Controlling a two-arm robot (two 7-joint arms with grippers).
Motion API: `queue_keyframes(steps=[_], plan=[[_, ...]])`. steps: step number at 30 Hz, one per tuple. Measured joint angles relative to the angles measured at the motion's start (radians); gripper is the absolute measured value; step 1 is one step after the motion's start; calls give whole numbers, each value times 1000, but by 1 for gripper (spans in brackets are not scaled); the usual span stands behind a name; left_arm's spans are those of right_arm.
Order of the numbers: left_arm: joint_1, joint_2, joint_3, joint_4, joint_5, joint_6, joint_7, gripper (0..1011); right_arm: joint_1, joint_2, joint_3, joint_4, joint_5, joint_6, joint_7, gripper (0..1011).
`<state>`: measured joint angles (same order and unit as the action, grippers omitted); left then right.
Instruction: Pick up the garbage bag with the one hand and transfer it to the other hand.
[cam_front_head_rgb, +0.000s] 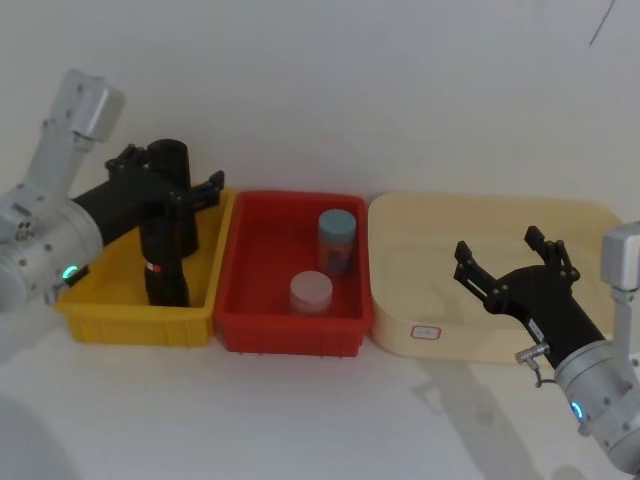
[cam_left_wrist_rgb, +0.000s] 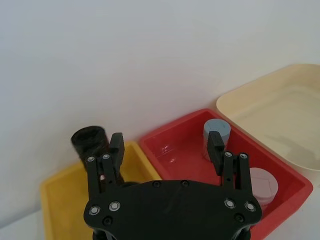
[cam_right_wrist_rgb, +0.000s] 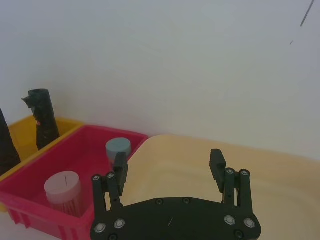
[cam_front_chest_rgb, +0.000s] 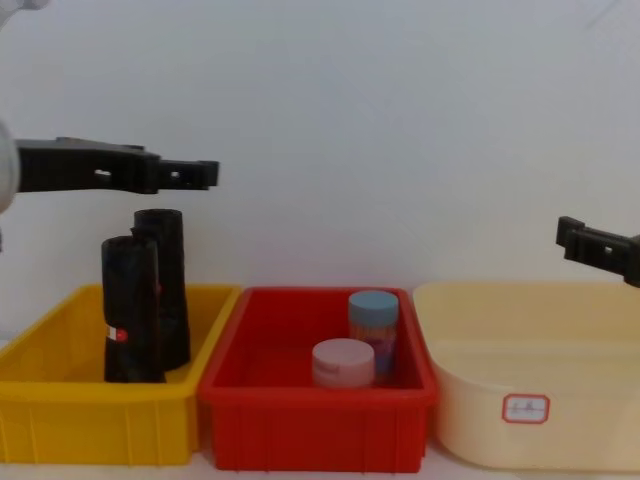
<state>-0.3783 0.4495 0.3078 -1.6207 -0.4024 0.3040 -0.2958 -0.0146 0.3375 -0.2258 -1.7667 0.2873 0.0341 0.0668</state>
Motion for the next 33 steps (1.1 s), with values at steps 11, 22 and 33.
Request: queue_keyframes(steps=[11,22,33], plan=[[62,19,-63,-14,-57,-20,-2,1001,0,0,0,0,0,0,0,1001],[112,23,-95,-3,-82,-26,26,1002,0,0,0,0,0,0,0,1001],[124,20,-101,40,-71,-27,48,1001,0,0,0,0,0,0,0,1001]])
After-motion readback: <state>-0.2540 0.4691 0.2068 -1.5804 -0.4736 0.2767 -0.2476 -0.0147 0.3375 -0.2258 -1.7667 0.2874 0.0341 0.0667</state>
